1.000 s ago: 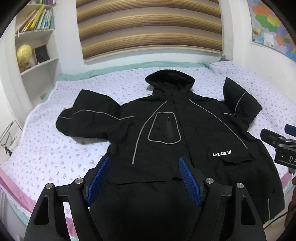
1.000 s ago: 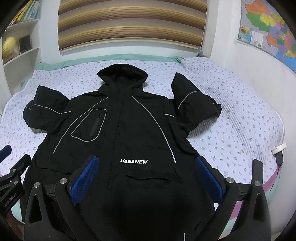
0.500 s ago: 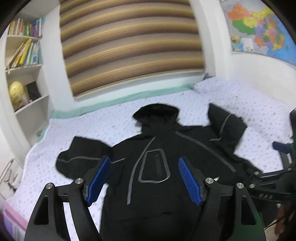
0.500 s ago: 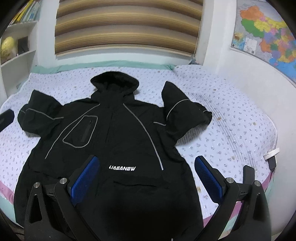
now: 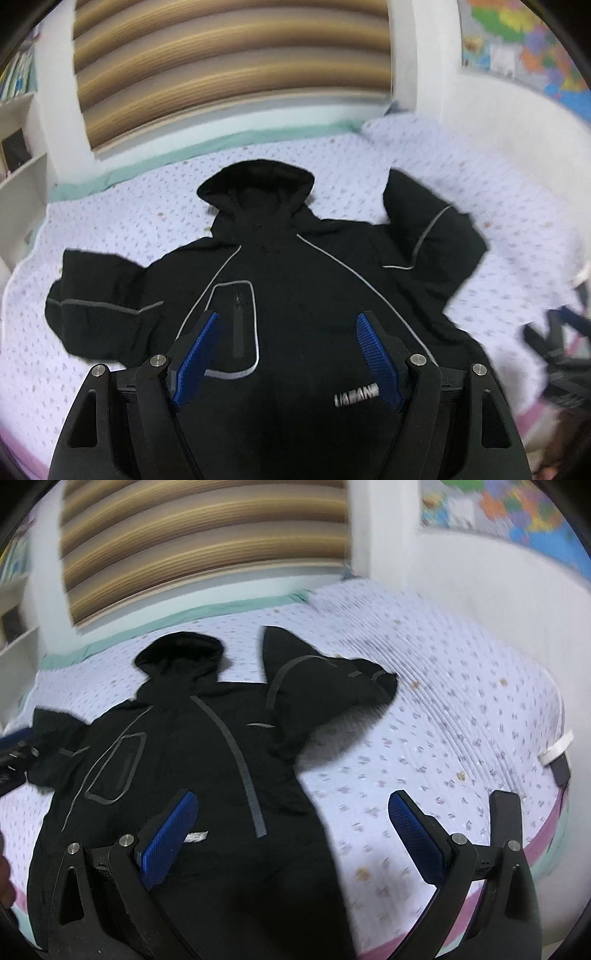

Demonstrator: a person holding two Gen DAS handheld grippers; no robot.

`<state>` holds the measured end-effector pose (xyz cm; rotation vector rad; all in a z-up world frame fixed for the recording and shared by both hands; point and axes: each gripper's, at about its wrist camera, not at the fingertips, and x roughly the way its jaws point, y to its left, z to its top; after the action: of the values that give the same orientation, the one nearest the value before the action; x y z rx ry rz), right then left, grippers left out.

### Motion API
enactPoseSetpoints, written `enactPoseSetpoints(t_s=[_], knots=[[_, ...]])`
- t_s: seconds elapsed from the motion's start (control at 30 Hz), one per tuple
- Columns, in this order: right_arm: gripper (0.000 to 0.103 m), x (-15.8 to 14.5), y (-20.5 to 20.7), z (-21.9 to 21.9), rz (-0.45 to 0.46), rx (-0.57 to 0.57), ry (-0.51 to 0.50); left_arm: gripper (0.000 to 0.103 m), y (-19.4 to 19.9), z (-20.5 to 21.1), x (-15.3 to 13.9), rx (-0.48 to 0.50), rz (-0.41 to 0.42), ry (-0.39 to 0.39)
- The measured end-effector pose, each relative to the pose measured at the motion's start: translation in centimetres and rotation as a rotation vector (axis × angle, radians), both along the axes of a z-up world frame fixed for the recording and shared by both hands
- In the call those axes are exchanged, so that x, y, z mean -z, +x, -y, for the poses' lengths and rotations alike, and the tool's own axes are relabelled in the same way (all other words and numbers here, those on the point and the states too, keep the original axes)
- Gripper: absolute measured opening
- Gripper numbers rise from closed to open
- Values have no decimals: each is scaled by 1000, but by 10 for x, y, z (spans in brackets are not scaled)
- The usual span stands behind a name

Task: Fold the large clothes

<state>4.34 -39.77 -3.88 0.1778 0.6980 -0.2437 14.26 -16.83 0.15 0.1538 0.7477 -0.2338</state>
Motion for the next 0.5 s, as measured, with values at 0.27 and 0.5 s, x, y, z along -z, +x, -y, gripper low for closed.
enactPoseSetpoints(t_s=[0.27, 0.5], knots=[[99, 32, 71, 142, -26, 120, 132, 77, 123, 65, 91, 47, -135, -78], [91, 71, 146, 230, -60, 157, 204, 77, 157, 96, 185, 40, -205, -11]])
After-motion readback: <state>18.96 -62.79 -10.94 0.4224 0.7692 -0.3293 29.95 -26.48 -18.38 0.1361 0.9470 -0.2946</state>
